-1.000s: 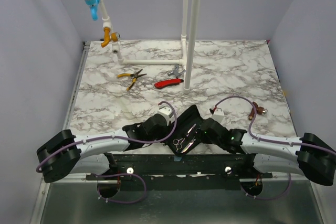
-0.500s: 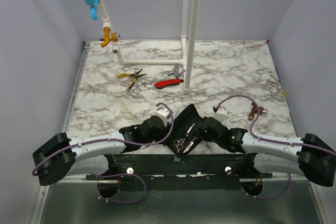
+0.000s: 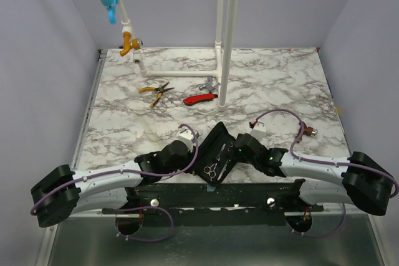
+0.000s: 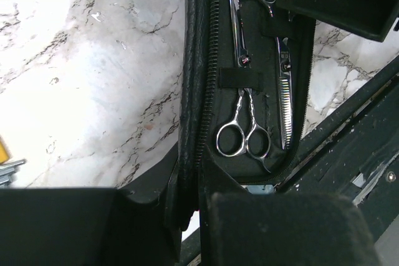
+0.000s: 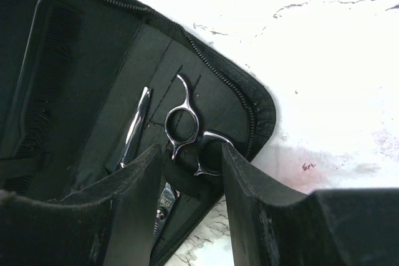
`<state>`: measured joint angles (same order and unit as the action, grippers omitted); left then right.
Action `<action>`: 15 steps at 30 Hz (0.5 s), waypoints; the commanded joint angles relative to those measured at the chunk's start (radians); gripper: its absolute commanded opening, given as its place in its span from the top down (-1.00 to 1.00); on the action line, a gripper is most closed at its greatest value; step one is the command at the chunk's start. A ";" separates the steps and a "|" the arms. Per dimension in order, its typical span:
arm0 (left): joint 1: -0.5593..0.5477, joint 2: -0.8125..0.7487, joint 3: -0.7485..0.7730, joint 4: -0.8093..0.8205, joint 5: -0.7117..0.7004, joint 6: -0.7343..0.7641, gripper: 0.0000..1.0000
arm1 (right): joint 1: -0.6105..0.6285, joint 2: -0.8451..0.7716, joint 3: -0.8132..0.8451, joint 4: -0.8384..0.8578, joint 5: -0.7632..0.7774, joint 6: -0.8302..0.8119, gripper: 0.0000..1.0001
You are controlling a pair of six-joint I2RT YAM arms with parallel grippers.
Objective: Sort the hair-cutting tools
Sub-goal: Adjust the scissors in the hairdressing tool bag, then close the hairdressing tool bag at the center of the board.
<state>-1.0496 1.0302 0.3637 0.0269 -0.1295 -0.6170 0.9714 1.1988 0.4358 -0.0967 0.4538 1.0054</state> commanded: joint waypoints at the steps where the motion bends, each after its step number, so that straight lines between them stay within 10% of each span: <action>1: -0.007 -0.055 -0.019 0.017 -0.047 -0.027 0.96 | -0.008 -0.053 0.017 0.034 0.031 -0.025 0.04; 15: -0.011 -0.127 -0.012 0.021 -0.028 0.068 -0.06 | -0.029 -0.193 -0.075 0.243 -0.302 0.072 -0.54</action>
<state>-1.0554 0.9371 0.3435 0.0212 -0.1726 -0.6064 0.9627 1.0016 0.4068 -0.0086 0.3298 1.0092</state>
